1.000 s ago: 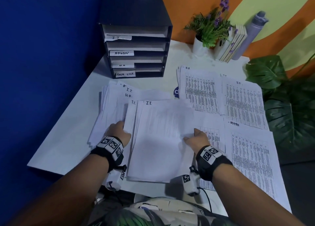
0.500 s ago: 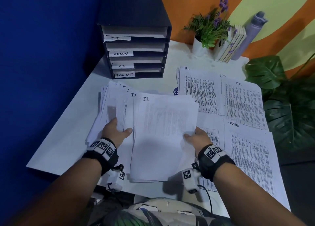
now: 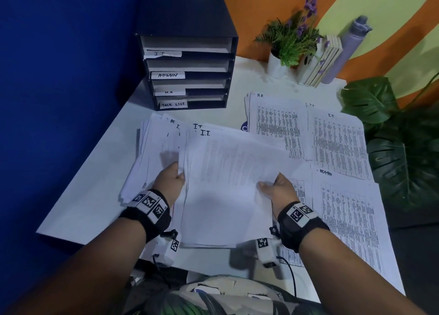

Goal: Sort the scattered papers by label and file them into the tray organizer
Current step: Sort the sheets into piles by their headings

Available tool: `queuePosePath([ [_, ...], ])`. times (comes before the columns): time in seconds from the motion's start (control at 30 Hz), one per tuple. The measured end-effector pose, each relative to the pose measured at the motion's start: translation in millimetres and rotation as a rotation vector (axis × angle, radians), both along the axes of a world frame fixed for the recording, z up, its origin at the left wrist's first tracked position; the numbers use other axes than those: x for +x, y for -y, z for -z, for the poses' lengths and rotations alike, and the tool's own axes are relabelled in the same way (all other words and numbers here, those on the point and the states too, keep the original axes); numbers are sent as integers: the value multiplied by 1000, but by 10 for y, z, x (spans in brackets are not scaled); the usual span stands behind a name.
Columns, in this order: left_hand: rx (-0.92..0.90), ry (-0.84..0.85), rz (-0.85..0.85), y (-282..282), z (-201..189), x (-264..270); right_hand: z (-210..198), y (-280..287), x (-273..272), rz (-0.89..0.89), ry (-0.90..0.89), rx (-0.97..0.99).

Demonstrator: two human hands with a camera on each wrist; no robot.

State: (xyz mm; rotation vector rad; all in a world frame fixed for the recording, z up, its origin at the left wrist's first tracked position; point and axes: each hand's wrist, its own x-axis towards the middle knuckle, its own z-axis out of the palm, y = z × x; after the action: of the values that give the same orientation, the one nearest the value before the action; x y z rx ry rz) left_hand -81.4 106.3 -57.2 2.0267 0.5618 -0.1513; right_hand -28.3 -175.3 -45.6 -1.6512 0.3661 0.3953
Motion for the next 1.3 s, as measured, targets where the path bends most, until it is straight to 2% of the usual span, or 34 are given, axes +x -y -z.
queuePosePath([
  [0.1, 116, -17, 54, 11, 83, 23, 1, 47, 39, 24, 38, -141],
  [0.17, 340, -89, 97, -23, 132, -11, 43, 104, 47, 42, 29, -206],
  [0.23, 478, -182, 119, -24, 145, -36, 63, 148, 48, 63, 19, -221],
  [0.37, 513, -287, 124, 20, 112, 5, 94, 250, 63, 103, -39, -225],
  [0.5, 460, -336, 96, 32, 92, 28, 135, 283, 25, -12, -80, -374],
  [0.6, 428, -258, 92, 79, 56, 40, 238, 224, -11, -52, -105, -380],
  [0.73, 287, -163, 40, 163, 45, 36, 243, 122, -33, -64, -77, -373],
  [0.87, 93, -117, -95, 137, -4, 5, 240, 105, -20, -15, -91, -233],
  [0.97, 5, -54, -179, 45, -57, -16, 12, 104, -48, 25, -49, -106],
  [1.3, -185, 175, -167, 34, -231, -35, -205, 57, 3, -23, -24, 119],
])
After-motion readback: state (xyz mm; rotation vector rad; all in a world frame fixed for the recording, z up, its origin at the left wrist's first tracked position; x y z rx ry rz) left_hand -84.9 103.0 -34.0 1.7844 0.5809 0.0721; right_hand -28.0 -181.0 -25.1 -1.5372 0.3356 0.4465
